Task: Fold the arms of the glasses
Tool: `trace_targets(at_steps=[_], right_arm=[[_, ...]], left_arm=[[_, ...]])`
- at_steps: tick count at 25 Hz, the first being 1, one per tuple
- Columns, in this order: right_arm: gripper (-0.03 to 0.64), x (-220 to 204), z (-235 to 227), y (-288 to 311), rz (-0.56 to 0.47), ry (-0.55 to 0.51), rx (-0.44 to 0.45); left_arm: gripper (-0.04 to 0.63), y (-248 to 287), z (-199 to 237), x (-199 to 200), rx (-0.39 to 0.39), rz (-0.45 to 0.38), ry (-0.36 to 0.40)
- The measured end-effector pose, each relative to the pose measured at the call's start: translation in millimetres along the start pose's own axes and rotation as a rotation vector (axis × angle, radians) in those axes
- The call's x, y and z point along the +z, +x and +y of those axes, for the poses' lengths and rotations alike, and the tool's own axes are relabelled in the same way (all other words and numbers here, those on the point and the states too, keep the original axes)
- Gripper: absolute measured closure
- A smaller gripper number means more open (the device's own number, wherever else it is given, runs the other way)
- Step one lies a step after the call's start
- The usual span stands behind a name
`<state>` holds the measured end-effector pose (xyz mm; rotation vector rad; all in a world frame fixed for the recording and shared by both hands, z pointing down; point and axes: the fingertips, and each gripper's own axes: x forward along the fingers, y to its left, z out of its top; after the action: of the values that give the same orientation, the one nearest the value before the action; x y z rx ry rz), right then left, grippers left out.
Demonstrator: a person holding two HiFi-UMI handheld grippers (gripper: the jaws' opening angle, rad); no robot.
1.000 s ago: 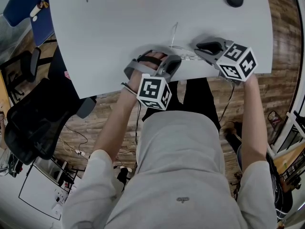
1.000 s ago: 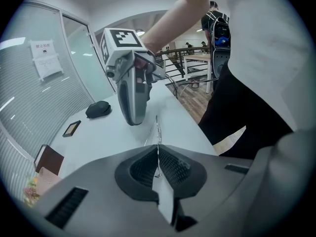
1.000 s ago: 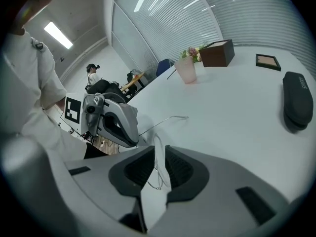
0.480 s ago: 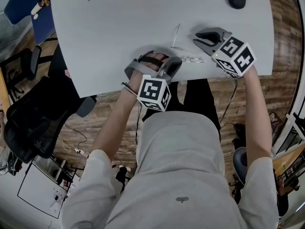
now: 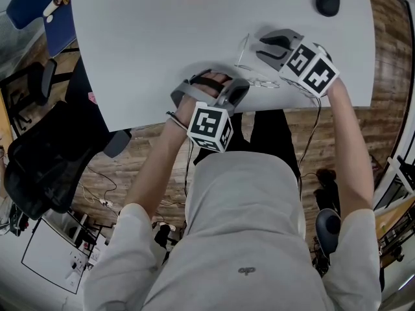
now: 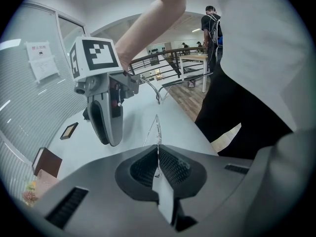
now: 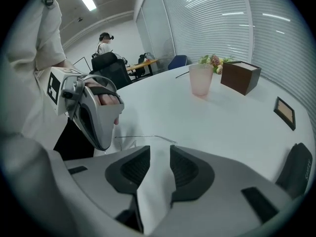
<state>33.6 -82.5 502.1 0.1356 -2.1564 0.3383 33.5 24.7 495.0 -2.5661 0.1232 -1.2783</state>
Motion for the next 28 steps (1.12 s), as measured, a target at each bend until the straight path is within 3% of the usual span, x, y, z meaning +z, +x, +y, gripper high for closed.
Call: trace_targets(at_steps=[10, 18, 28], right_arm=[[0.469, 10.6, -4.1, 14.5, 0.024, -0.133, -0.042], [0.469, 10.3, -1.5, 24.4, 0.087, -0.313, -0.062], [0.5, 13.0, 5.8, 33.6, 0.114, -0.44, -0.056]], left_arm=[[0.571, -1.1, -2.2, 1.6, -0.012, -0.01, 0.009], [0.571, -0.6, -3.0, 1.3, -0.015, -0.011, 0.014], [0.571, 0.1, -5.7, 4.8, -0.02, -0.015, 0.026]])
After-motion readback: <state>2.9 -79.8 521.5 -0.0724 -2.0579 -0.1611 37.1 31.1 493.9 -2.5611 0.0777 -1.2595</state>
